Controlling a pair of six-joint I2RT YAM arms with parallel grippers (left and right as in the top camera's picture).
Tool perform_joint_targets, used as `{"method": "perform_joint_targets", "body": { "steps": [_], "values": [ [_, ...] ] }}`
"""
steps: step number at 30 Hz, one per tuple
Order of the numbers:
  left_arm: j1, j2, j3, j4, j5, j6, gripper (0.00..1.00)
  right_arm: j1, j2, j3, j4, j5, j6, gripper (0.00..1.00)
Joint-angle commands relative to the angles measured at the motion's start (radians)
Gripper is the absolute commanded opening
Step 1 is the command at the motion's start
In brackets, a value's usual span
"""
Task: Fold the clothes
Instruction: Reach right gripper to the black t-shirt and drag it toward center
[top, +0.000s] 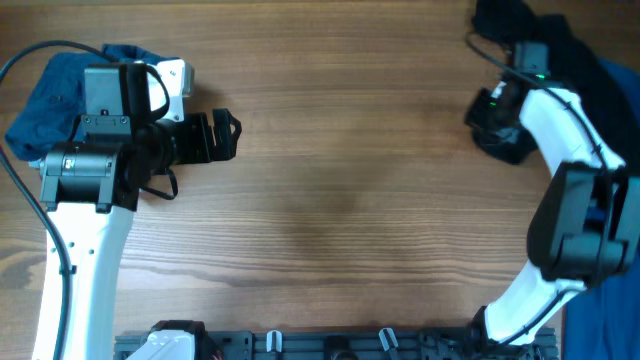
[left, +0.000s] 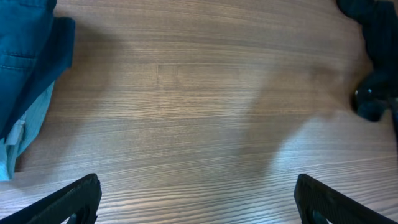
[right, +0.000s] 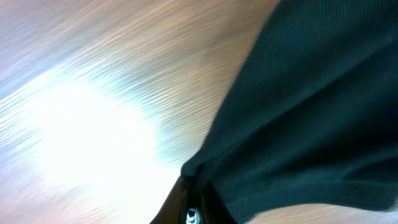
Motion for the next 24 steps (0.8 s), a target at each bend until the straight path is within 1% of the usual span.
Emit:
{"method": "perform_joint_targets", "body": {
  "steps": [1, 3, 6, 9, 12, 14, 15, 18, 19, 21, 23, 24],
  "values": [
    [-0.004, -0.009, 0.019, 0.003, 0.015, 0.001, 1.00, 0.201, -0.101, 0.010, -0.053, -0.105, -0.040, 0.04],
    [-0.003, -0.009, 0.019, 0.003, -0.005, 0.001, 1.00, 0.318, -0.105, 0.010, -0.076, -0.106, -0.045, 0.04],
    [-0.003, -0.010, 0.020, 0.003, -0.080, 0.001, 1.00, 0.487, -0.101, 0.007, -0.107, -0.124, -0.047, 0.04],
    [-0.003, -0.010, 0.020, 0.003, -0.185, 0.000, 1.00, 0.737, -0.101, 0.007, -0.110, -0.124, -0.047, 0.04],
    [-0.003, -0.010, 0.020, 0.003, -0.269, 0.000, 1.00, 0.889, -0.101, 0.007, -0.106, -0.116, -0.047, 0.04],
    [-0.003, -0.010, 0.020, 0.006, -0.314, 0.000, 1.00, 0.960, -0.101, 0.007, -0.105, -0.089, -0.046, 0.04],
    [-0.003, -0.010, 0.020, 0.010, -0.314, 0.000, 1.00, 0.995, -0.101, 0.007, -0.105, -0.064, -0.048, 0.04],
    [-0.003, -0.009, 0.020, 0.015, -0.314, -0.004, 1.00, 1.026, -0.102, 0.007, -0.108, -0.036, -0.076, 0.05],
    [-0.003, -0.009, 0.020, 0.018, -0.314, -0.010, 1.00, 1.025, -0.103, 0.007, -0.112, -0.025, -0.072, 0.08],
    [-0.003, -0.009, 0.020, 0.018, -0.311, -0.032, 1.00, 1.010, -0.115, 0.007, -0.121, 0.014, -0.068, 0.22],
    [-0.003, -0.009, 0.020, 0.018, -0.253, -0.033, 1.00, 0.971, -0.148, 0.007, -0.133, 0.065, -0.032, 0.36],
    [-0.004, -0.009, 0.020, 0.018, -0.210, -0.033, 1.00, 0.941, -0.172, 0.007, -0.133, 0.078, -0.019, 0.59]
  ]
}}
